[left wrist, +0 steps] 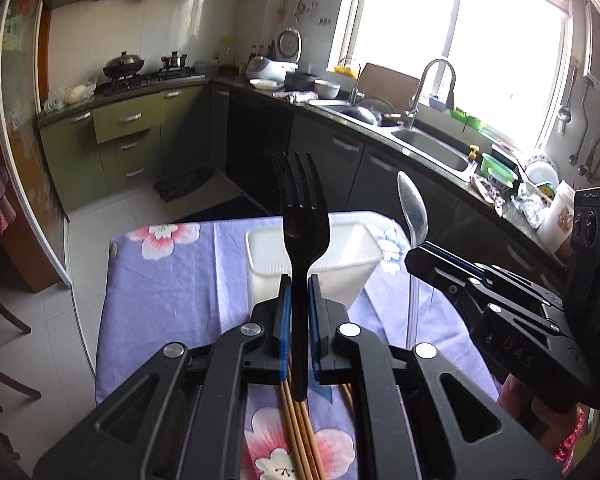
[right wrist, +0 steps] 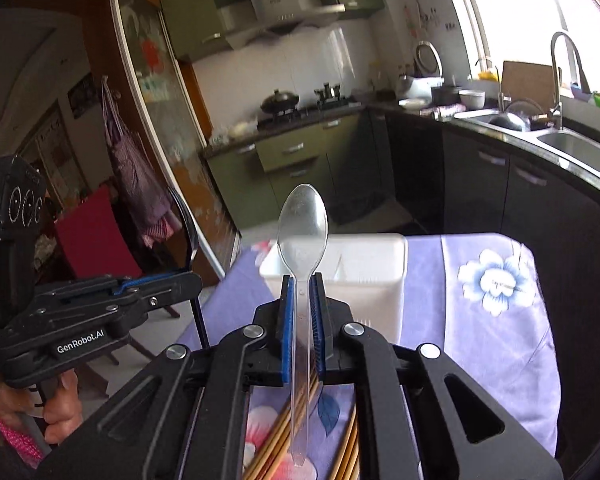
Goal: Organize utensils
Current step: 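Carry fork and spoon over the white caddy with both grippers and drop them in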
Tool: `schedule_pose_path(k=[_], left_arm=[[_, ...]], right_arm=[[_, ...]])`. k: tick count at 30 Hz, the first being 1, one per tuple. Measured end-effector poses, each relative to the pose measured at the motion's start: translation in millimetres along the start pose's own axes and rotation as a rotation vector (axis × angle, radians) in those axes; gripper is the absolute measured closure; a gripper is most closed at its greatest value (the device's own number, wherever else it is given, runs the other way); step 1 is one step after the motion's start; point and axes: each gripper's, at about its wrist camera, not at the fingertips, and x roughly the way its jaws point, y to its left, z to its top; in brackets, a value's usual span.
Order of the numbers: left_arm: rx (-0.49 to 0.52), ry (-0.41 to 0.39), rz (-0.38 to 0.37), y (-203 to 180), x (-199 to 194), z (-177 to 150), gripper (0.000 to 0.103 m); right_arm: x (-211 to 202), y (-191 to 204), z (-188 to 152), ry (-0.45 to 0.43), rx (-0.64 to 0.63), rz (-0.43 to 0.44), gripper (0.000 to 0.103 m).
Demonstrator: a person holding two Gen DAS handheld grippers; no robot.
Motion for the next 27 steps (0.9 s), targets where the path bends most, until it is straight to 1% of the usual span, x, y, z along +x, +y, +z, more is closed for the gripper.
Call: schedule_pose_path(k=[3, 6, 8, 10, 12, 15, 19, 24, 27], left_arm=[[0.006, -0.091, 0.000, -7.1, 4.4, 28.4, 0.095], [0.025, -0.189, 0.032, -16.8, 13.0, 51.9, 0.095], [0.030, -0.236, 0.044, -19.6, 23.5, 64.4, 0.095], [0.022, -0.254, 0.061, -20.8, 36.5, 71.4, 0.095], [0.020, -0.245, 0.071, -20.8, 52.7, 73.8, 0.095], [0.019, -0.204, 0.085, -19.3, 75.5, 64.8, 0.095], [0.040, -0.160, 0.098, -17.3, 91.9, 42.1, 0.095], [0.046, -0.103, 0.096, -15.8, 99.4, 19.8, 0.095], [0.046, -0.089, 0.106, -14.2, 100.6, 9.9, 0.095]], right_arm=[[-6.1, -5.5, 35.7, -0.132, -0.028, -0.032, 0.094], [7.0, -6.7, 65.3, -0.232, -0.059, -0.062, 0.094], [20.7, -7.8, 79.6, -0.277, -0.091, -0.078, 0.094], [39.9, -10.2, 86.6, -0.294, -0.119, -0.099, 0.094], [64.8, -17.0, 86.9, -0.274, -0.134, -0.107, 0.094], [88.4, -31.8, 79.2, -0.237, -0.133, -0.116, 0.094], [93.9, -42.5, 57.1, -0.209, -0.128, -0.131, 0.094], [92.8, -45.3, 21.8, -0.160, -0.159, -0.150, 0.094], [90.9, -43.2, 4.0, -0.137, -0.173, -0.165, 0.093]])
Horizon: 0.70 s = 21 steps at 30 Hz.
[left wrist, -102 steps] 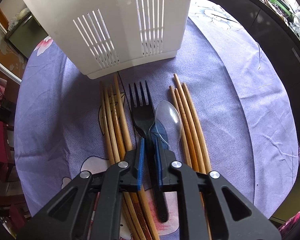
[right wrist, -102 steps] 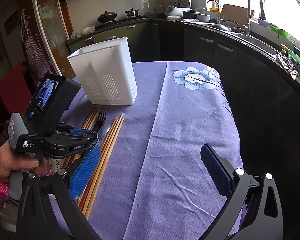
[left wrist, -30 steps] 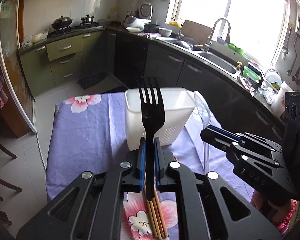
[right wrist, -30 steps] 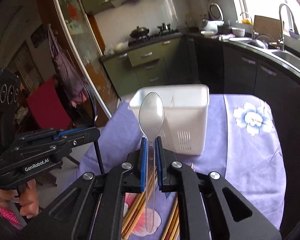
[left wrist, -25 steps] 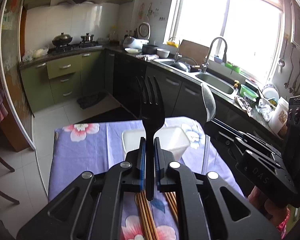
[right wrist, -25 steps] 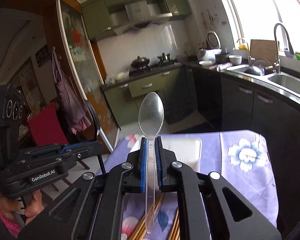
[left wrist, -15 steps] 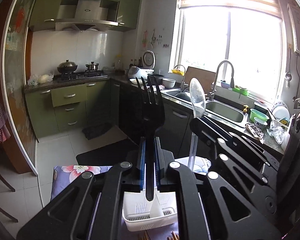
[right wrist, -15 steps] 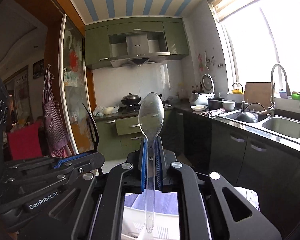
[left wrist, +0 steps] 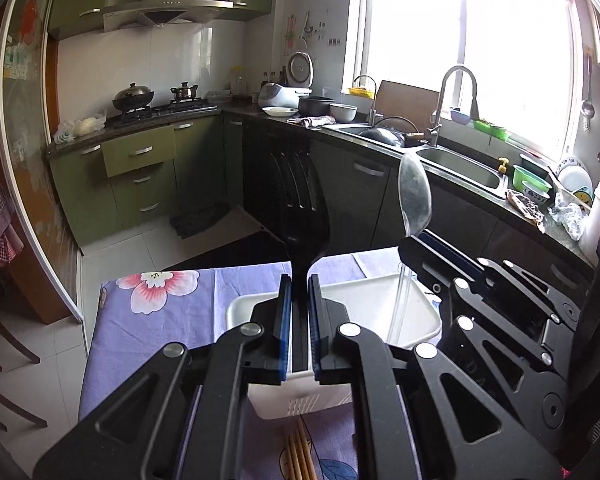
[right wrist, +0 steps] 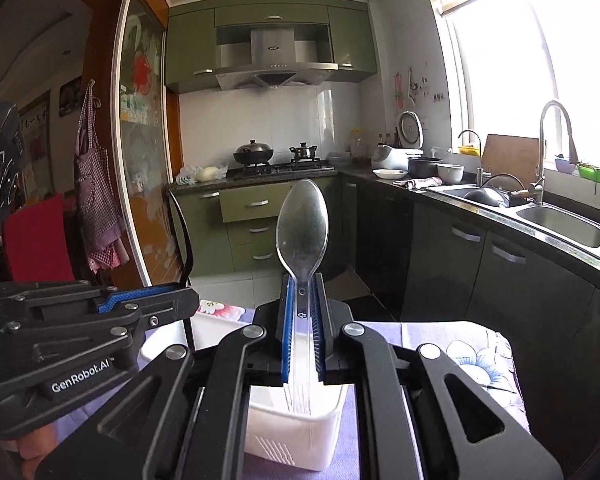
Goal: Organize utensils
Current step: 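Carry fork and spoon over the white caddy with both grippers and drop them in, then withdraw both grippers from the caddy back toward the chopsticks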
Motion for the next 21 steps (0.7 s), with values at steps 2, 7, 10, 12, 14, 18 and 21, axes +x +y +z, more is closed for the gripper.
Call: schedule_pose_path(k=[2, 7, 10, 12, 14, 18, 21], left_arm=[[0.000, 0.007, 0.004, 1.0, -0.7, -4.9, 0.095], [0.008, 0.028, 0.011, 2.4, -1.5, -11.3, 0.095], [0.015, 0.033, 0.011, 1.0, -3.9, -13.7, 0.095], [0.016, 0.039, 0.014, 1.5, -5.3, -14.9, 0.095], [0.013, 0.043, 0.010, 1.8, -7.1, -15.9, 0.095], [0.017, 0.038, 0.004, 1.7, -15.3, -16.9, 0.092], [0.027, 0.034, 0.005, 0.0, -19.3, -17.3, 0.085]], right_arm=[[-2.4, 2.2, -8.2, 0.015, -0.009, 0.000, 0.093], [-10.0, 5.6, -20.8, 0.032, -0.018, 0.002, 0.093], [-12.7, 7.1, -23.5, 0.045, -0.023, 0.002, 0.093], [-13.1, 8.0, -24.3, 0.056, -0.024, 0.003, 0.090], [-15.9, 9.7, -25.5, 0.059, -0.024, 0.006, 0.090], [-28.1, 11.6, -24.0, 0.054, -0.020, 0.017, 0.090], [-40.6, 11.0, -22.9, 0.046, -0.016, 0.023, 0.090]])
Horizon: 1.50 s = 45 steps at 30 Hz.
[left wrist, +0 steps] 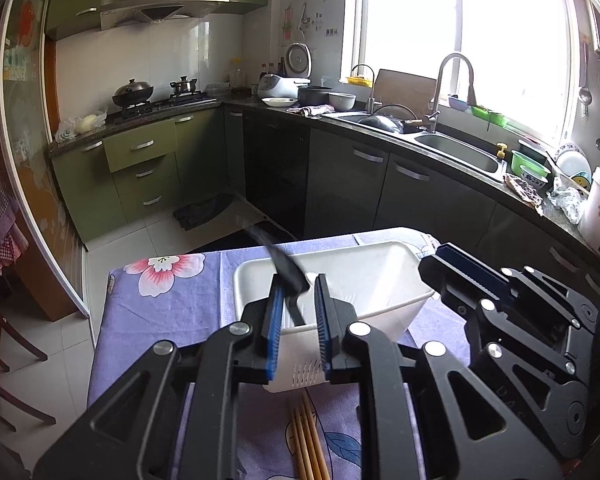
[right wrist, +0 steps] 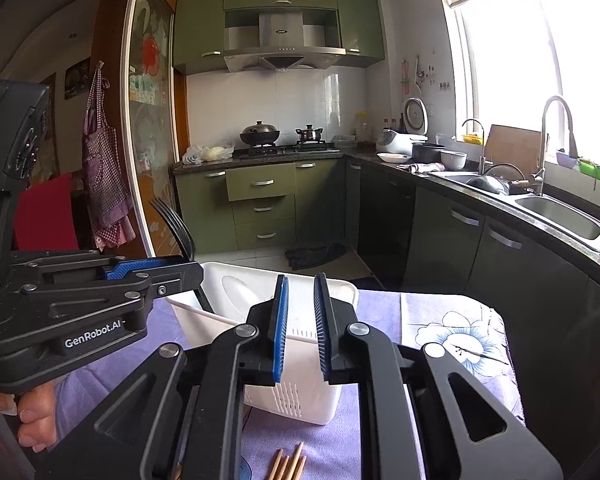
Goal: Organize utensils
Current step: 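Withdraw both grippers from the caddy back toward the chopsticks, then lower the left gripper onto a wooden chopstick and close on it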
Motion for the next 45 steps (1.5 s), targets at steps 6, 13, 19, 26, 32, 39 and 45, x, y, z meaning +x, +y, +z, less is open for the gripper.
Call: schedule_pose_path(k=[6, 13, 19, 26, 32, 39, 45], left_arm=[[0.005, 0.011, -0.005, -3.6, 3.2, 2.4, 0.082], [0.015, 0.006, -0.018, -2.8, -29.9, -8.7, 0.063], [-0.060, 0.120, 0.007, 17.1, -47.2, -69.6, 0.062], [-0.103, 0.311, 0.010, 25.1, -13.6, -125.6, 0.082], [-0.106, 0.371, 0.002, 21.4, 8.7, -140.1, 0.087], [-0.093, 0.429, 0.025, 17.4, 27.9, -146.0, 0.090], [-0.090, 0.470, 0.013, 18.3, 37.0, -151.0, 0.095]], right_arm=[[-23.5, -0.8, -6.0, -0.006, 0.004, 0.000, 0.085], [-63.6, -18.1, -34.2, -0.016, 0.033, 0.019, 0.079], [-92.4, -43.7, -74.1, -0.022, 0.079, -0.008, 0.076], [-109.1, -61.6, -95.5, 0.014, 0.105, -0.033, 0.075], [-116.1, -64.8, -100.9, -0.031, 0.089, -0.055, 0.068], [-107.9, -73.5, -105.1, -0.019, 0.115, -0.057, 0.068], [-101.6, -77.4, -101.1, -0.013, 0.126, -0.057, 0.068]])
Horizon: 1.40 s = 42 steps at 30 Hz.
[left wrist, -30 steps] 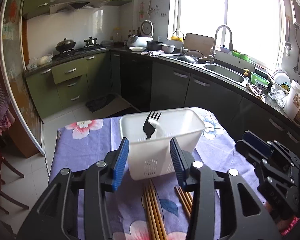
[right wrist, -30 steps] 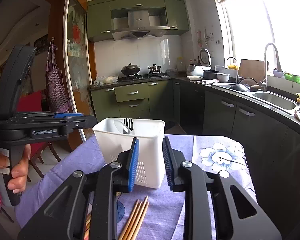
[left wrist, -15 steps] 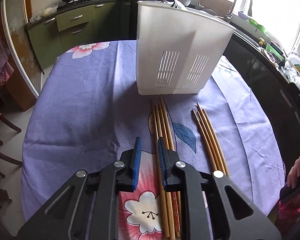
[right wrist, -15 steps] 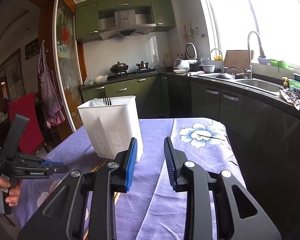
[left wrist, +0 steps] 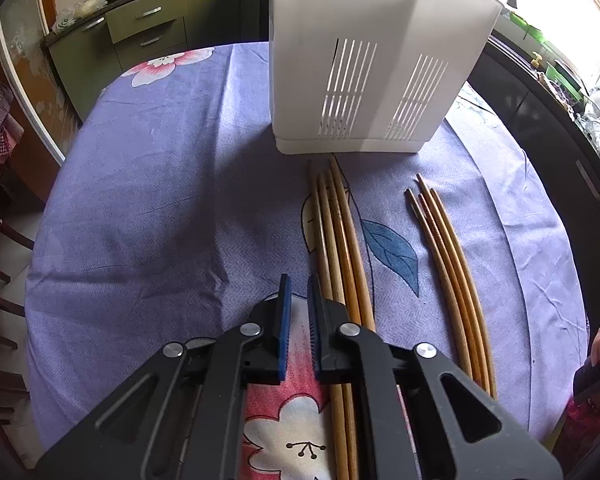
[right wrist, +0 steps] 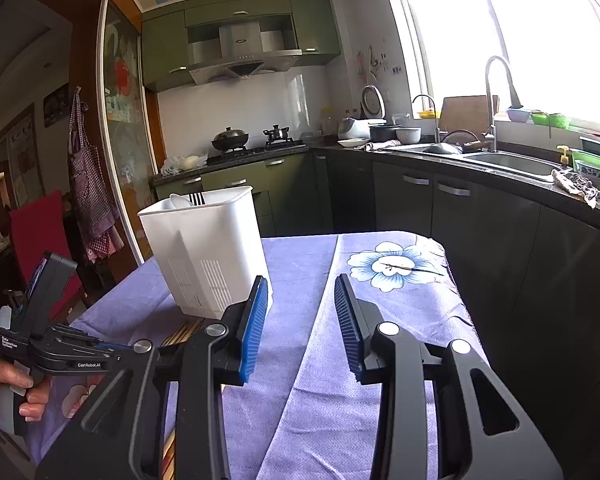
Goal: Organize utensils
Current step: 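Lower the left gripper onto a wooden chopstick and close on it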
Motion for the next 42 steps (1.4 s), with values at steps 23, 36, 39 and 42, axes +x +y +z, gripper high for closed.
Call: schedule_pose_path(k=[23, 36, 39, 42], left_arm=[[0.084, 0.036, 0.069, -8.2, 11.2, 7.3, 0.103], [0.168, 0.010, 0.183, -21.0, 10.3, 3.9, 0.102], [0.174, 0.007, 0.179, -21.2, 9.5, 3.1, 0.103], [0.136, 0.021, 0.126, -12.9, 8.5, 5.3, 0.103]], right_arm=[[15.4, 6.0, 0.2, 0.034, 0.000, 0.017, 0.068], [15.3, 9.2, -0.7, 0.038, -0.017, 0.016, 0.067], [16.4, 9.0, -0.2, 0.044, -0.022, 0.013, 0.067], [18.9, 10.4, -2.0, 0.057, -0.027, 0.012, 0.066]])
